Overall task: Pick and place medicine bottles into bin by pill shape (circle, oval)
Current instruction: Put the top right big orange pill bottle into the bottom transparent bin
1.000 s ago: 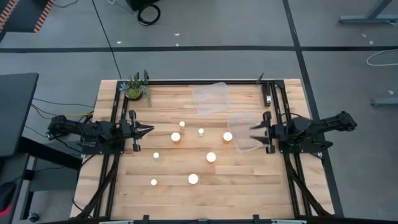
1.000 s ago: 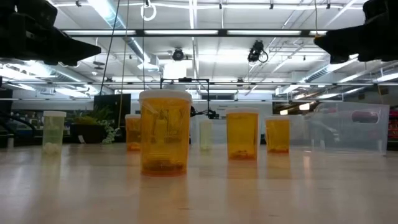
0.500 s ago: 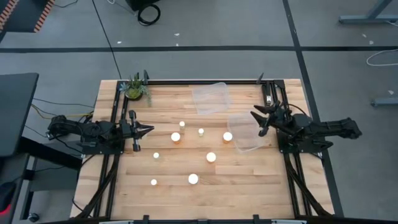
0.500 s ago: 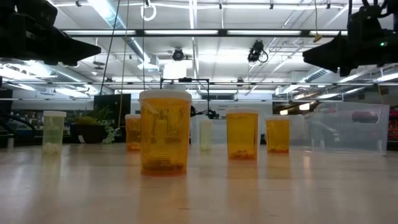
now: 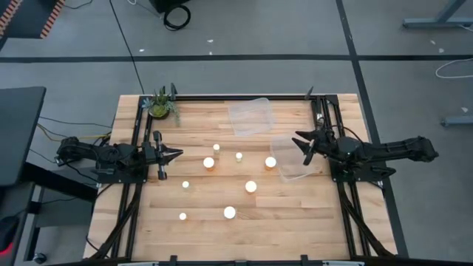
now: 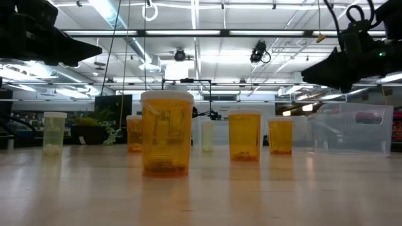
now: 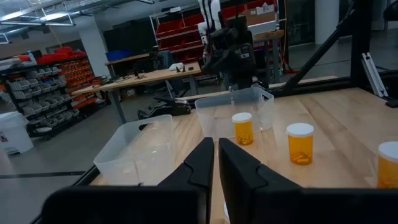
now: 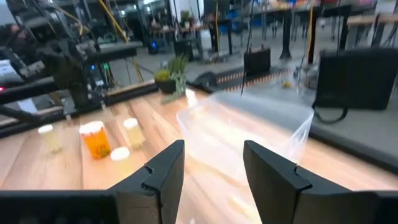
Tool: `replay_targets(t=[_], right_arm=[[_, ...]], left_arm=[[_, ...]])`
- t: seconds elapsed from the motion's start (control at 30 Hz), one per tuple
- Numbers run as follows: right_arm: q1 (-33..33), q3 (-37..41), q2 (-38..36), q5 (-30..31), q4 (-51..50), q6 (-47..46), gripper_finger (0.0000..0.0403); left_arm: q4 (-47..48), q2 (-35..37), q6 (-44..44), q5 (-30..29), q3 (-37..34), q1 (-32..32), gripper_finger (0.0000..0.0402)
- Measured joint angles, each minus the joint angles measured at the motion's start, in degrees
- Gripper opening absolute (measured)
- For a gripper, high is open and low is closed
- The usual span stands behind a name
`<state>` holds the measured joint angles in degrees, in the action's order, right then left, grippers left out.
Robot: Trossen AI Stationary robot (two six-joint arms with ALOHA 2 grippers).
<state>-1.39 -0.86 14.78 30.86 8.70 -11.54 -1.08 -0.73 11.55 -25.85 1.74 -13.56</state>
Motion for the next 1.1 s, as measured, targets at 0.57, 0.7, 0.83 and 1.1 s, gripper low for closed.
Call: replay_targets(t=[0.57, 0.7, 0.83, 1.1], right_arm=[[17.01, -1.79, 15.91, -17.07, 4.27, -6.68, 0.0172], [20.06, -5.25, 21.25, -23.27, 4.35, -6.59, 0.0172], [20.35, -9.47, 27.91, -26.94, 2.95, -4.98, 0.0172], [19.47, -18.10, 41.44, -35.24, -1.95, 0.21, 0.0173]], left_arm=[[0.00, 0.01, 0.00, -0.02, 0.00, -0.01, 0.0038], [0.00, 0.00, 0.00, 0.00, 0.00, 0.00, 0.0031], [0.00, 0.02, 0.00, 0.00, 0.00, 0.00, 0.0028], [0.00, 0.00, 0.00, -0.02, 0.00, -0.02, 0.0039]])
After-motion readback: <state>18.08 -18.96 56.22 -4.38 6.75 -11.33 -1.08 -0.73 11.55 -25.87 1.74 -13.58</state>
